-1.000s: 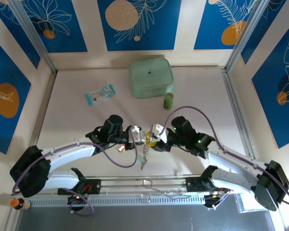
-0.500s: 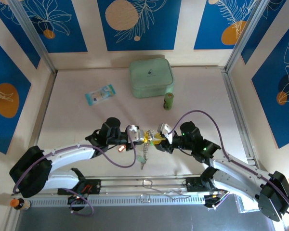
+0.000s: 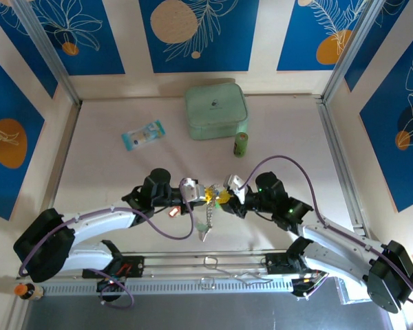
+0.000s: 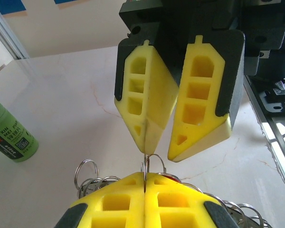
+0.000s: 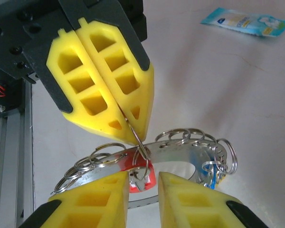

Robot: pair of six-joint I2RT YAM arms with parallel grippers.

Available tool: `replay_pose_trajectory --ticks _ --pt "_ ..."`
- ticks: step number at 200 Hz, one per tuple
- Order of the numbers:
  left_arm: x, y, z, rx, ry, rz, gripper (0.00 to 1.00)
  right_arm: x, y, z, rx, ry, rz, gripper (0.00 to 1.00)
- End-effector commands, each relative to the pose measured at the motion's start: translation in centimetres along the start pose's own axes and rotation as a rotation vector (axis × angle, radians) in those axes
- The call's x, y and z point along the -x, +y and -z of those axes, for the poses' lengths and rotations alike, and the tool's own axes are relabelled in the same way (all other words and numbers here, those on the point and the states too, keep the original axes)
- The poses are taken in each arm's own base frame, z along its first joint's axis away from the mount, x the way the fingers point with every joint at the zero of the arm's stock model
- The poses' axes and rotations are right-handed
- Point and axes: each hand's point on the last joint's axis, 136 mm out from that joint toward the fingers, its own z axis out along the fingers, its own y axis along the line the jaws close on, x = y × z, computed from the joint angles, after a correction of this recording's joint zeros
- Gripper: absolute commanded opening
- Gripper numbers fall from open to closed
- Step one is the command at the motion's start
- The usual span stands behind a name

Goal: Put the keys on the keyring

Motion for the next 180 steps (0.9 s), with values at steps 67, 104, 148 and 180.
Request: replay_pose_trajectory --ticks 67,104,148,180 --pt "1.6 -0.4 0.2 -0.019 -0.073 -0.019 0.0 1.4 0.0 -0.5 0.024 -0.011 0.005 0.07" --pt "2.1 -0.4 0.1 -0.029 -0.091 -0.02 0.0 0.1 -0.2 -1.2 0.031 0.044 -0.022 0.03" --pt "1.8 -0.6 0.1 -0.039 -0.084 -0.021 0.0 0.1 -0.1 -0.8 0.008 0.039 0.002 0.17" --pt "1.8 -0.7 0.0 -0.043 -0.088 -0.02 0.0 1.1 0.4 -0.1 0.024 -0.006 0.037 0.3"
